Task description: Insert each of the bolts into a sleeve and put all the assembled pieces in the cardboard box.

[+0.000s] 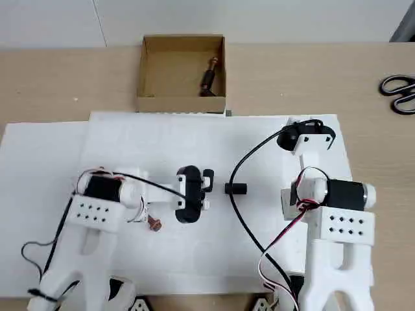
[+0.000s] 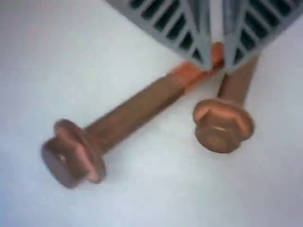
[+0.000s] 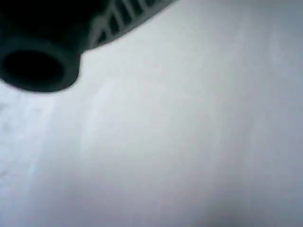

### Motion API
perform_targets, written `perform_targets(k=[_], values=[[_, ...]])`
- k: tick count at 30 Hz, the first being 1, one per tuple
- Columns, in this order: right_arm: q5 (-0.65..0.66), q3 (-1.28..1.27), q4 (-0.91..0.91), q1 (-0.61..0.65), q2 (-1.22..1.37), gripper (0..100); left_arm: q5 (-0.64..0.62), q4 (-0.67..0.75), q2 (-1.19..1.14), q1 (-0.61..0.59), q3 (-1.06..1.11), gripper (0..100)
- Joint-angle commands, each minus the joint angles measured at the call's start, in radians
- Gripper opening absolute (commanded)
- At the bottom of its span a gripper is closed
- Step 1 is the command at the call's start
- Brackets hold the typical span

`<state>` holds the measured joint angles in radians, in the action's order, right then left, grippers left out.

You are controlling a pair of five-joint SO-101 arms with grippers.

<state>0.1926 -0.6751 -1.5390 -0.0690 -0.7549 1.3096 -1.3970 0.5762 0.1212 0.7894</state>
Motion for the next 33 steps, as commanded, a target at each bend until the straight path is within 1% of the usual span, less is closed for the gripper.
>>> perform_targets(k=[1,7,10,17,23,29,33], values=[[0.006,0.003,0.008,-0.012,-0.022,0.3,0.032,-0.107,-0.051,-0.005,-0.125,1],[0.005,0.003,0.008,-0.012,-0.022,0.3,0.038,-0.169,-0.129,-0.003,-0.205,1],[0.005,0.003,0.008,-0.012,-0.022,0.3,0.092,-0.198,-0.207,-0.005,-0.225,1],[0.005,0.003,0.008,-0.012,-0.022,0.3,0.098,-0.193,-0.396,-0.011,-0.355,1],[0.005,0.003,0.01,-0.012,-0.022,0.3,0.103,-0.199,-0.526,-0.068,-0.512,7],[0.005,0.003,0.015,-0.012,-0.022,0.3,0.106,-0.296,-0.566,-0.081,-0.567,7],[0.005,0.003,0.015,-0.012,-0.022,0.3,0.123,-0.304,-0.568,-0.101,-0.567,7]])
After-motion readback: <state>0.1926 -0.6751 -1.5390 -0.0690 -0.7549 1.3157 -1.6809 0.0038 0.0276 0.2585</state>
